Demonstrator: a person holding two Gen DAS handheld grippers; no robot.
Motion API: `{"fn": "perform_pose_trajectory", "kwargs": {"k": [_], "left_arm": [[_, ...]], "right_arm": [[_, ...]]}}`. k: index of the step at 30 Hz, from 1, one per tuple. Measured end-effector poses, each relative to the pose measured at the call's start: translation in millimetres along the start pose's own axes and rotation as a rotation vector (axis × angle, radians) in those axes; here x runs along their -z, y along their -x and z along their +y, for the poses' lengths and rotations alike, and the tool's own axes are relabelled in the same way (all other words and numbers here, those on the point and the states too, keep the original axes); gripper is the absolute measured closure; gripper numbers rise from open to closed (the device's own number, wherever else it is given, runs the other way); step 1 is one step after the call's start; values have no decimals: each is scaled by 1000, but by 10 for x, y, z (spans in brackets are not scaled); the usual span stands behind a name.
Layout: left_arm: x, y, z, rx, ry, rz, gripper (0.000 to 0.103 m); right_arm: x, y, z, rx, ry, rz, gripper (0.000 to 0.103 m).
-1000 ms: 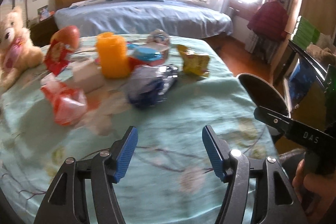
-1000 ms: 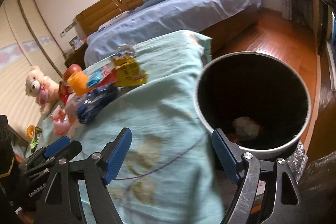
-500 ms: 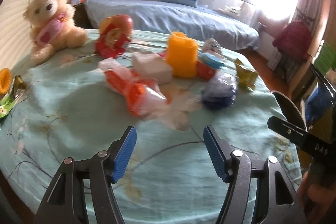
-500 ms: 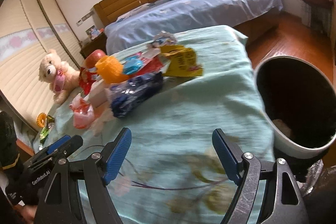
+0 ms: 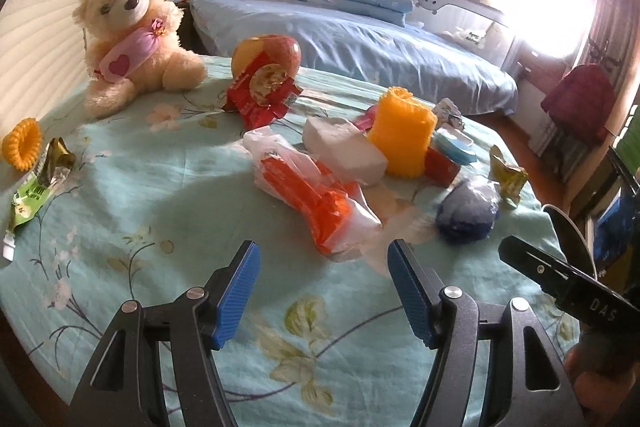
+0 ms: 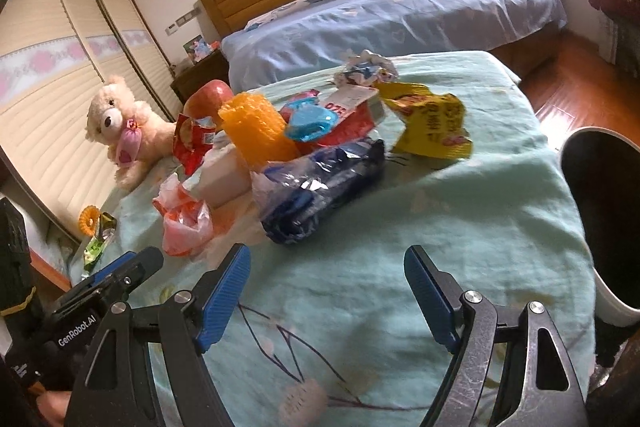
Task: Collect trash
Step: 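Move both open tools back over the bed toward the remaining trash, then grasp the clear plastic bag with the right tool while the left tool grasps the orange-and-white bag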
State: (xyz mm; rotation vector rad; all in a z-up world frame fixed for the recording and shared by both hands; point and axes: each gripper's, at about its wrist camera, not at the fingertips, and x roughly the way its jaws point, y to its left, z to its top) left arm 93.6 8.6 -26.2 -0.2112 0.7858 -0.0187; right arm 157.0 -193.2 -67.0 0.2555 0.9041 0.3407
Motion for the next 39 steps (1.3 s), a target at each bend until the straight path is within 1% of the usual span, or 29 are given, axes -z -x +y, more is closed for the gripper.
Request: {"fn": "perform_pose_trajectory", "kwargs": {"k": [4, 8, 12, 14, 16, 17, 18, 19, 20, 21, 22, 24, 26, 29, 39], "left_arm": [[-103, -110, 8, 10, 18, 12, 37], [-241, -256, 59, 10, 22, 7, 37], [-321, -406, 60, 23, 33, 27, 37], [-355, -502, 73, 15, 30, 33, 37], [-367, -588, 74, -3, 29, 43, 39], [-373, -628, 77, -2, 34, 50, 43], [-375, -653, 76, 11, 39, 54, 53], [-377, -671, 64, 24, 37, 56, 58], [-380, -681, 40, 31, 26, 58, 68], [-377, -682, 20, 29, 15, 57, 69], [-373, -678, 0, 24, 4, 51, 71], [-361, -674, -21, 34, -1, 52, 78], [-338, -665, -38, 56, 4, 59, 80], [-310, -626, -92, 76, -18, 57, 82], [-230, -460, -356, 132, -104, 42, 82]], "right_arm": [[-43, -86, 36, -18, -5, 11, 22], [-107, -130, 48, -37, -28, 2, 22], [-175, -221, 50, -47, -49, 10, 22], [-205, -274, 39, -55, -65, 15, 23], [-225, -334, 6, -53, -86, 17, 24], [-226, -353, -1, -50, -91, 18, 30], [-224, -386, -16, -46, -97, 26, 42], [-219, -407, -29, -50, -101, 33, 49], [-212, -424, -40, -57, -107, 39, 62], [-195, -433, -56, -63, -109, 42, 70], [-181, -422, -54, -62, -107, 40, 71], [-162, -375, -65, -69, -105, 32, 87], [-150, -329, -78, -75, -104, 27, 87], [-125, -225, -113, -74, -94, 16, 88], [-46, 83, -257, -74, -78, 9, 88]]}}
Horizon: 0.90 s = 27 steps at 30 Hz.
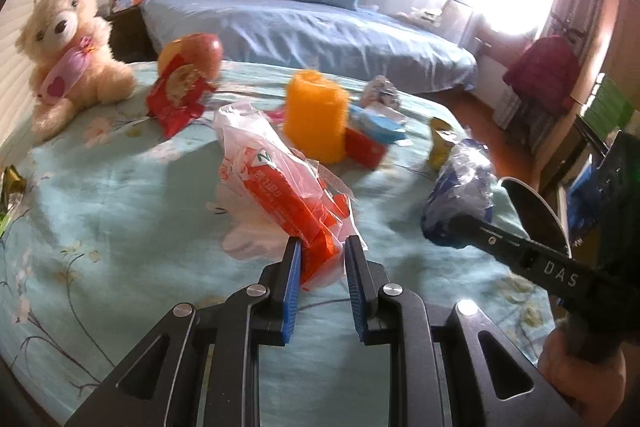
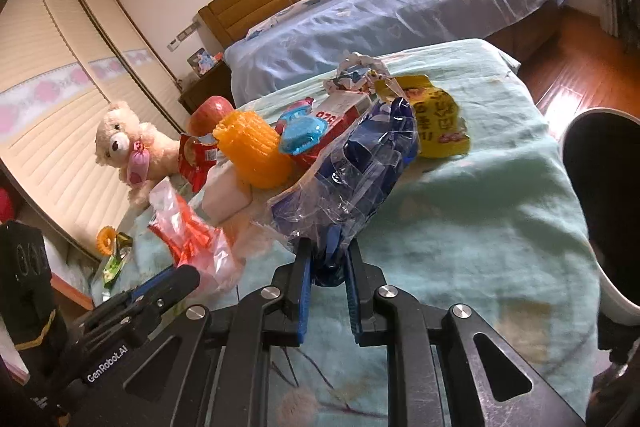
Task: Collect trash
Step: 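Grasp the clear plastic bag with the right tool while the left tool grasps the orange-and-white bag, then carry both bags over the bin and open both tools to release them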
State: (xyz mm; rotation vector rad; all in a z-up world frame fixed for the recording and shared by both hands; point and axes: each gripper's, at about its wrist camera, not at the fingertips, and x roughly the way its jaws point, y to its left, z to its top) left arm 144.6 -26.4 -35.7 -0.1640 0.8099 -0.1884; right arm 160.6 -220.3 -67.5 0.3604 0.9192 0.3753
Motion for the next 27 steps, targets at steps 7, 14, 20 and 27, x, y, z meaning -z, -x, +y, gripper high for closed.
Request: {"fn": "perform_pose_trajectory", "kwargs": {"k": [7, 14, 20, 27], "left_arm": [[48, -17, -228, 29, -43, 8, 82], [44, -101, -467, 74, -94, 24, 82], [11, -208, -703, 107, -140, 37, 82], [-20, -334, -984, 133, -188, 46, 82]], "right_arm": [[66, 191, -130, 42, 10, -18, 88], [82, 409, -377, 84, -20, -48, 88], [101, 555, -588, 119, -52, -66, 88], [89, 712, -818, 153, -82, -88, 88]]}}
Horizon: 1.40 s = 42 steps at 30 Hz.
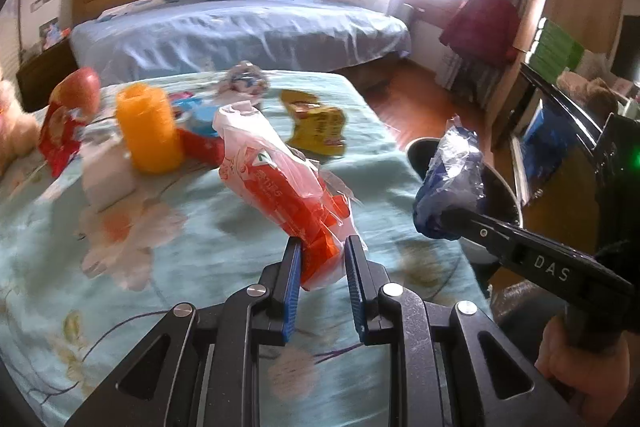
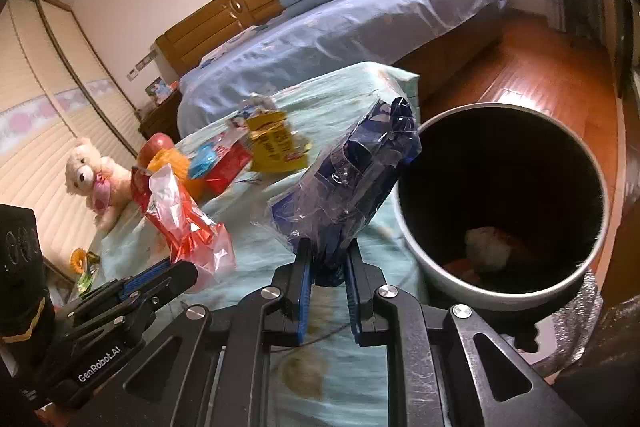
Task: Collect trash
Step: 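Carry both bags over the bin and open both tools to release them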
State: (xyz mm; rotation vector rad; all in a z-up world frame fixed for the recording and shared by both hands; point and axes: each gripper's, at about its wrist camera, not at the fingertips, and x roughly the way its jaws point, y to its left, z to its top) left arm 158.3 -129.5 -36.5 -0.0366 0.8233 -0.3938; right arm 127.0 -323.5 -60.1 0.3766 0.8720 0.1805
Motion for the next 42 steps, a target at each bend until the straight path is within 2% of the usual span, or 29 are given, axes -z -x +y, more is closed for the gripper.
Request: {"fn": "perform_pose_trajectory", "kwargs": {"k": [15, 42], "left_arm": [[-141, -311, -489, 68, -80, 29, 82], [-453, -835, -1089, 100, -159, 73, 82]], "right_arm": [[-110, 165, -506, 78, -56, -25, 88], [-289, 115, -1087, 164, -107, 9, 88]]}}
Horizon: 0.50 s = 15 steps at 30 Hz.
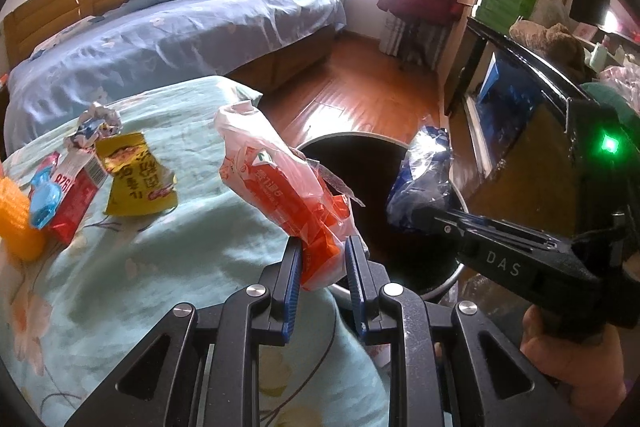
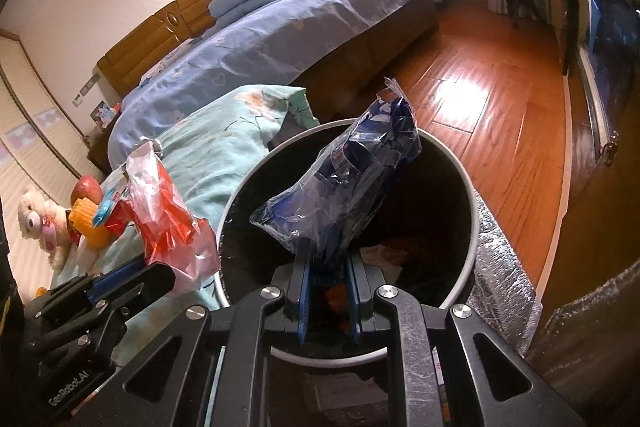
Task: Collect trash
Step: 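Carry both bags over the bin and open both tools to release them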
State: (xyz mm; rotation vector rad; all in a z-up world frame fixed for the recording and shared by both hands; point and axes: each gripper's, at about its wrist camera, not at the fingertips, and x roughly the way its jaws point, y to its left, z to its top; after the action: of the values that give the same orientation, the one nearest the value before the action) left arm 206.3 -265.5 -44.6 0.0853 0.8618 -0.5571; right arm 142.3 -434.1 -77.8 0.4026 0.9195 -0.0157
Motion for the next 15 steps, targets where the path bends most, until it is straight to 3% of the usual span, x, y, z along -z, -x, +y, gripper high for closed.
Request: {"fn": "perform_pose_trajectory", "kwargs": {"k": [15], "left_arm": [[-47, -146, -78, -3, 3, 26, 80]], "right_arm": [[-77, -84, -99, 18, -14, 19, 87]]}}
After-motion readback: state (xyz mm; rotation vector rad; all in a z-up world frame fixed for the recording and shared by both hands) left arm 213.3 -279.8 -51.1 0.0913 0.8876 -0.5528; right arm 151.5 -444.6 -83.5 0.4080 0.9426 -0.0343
